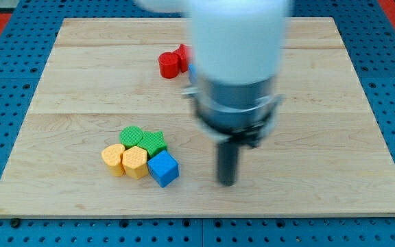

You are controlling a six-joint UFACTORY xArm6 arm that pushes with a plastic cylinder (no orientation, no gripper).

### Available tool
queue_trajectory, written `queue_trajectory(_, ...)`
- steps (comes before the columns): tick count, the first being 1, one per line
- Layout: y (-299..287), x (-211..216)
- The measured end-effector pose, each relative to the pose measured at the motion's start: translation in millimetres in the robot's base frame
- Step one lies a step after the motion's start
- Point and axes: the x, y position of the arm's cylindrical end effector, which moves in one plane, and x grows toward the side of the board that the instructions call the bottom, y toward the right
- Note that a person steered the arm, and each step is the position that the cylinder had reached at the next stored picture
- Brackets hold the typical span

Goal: Place the blue triangle to the top of the yellow heart

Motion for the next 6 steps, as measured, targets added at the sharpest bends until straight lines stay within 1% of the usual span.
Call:
queue_trajectory(1, 84, -75)
queue_trajectory(2, 86, -133)
queue_trajectory(4, 15, -205)
queue_trajectory(5, -58, -198)
queue_trajectory(6, -151, -193)
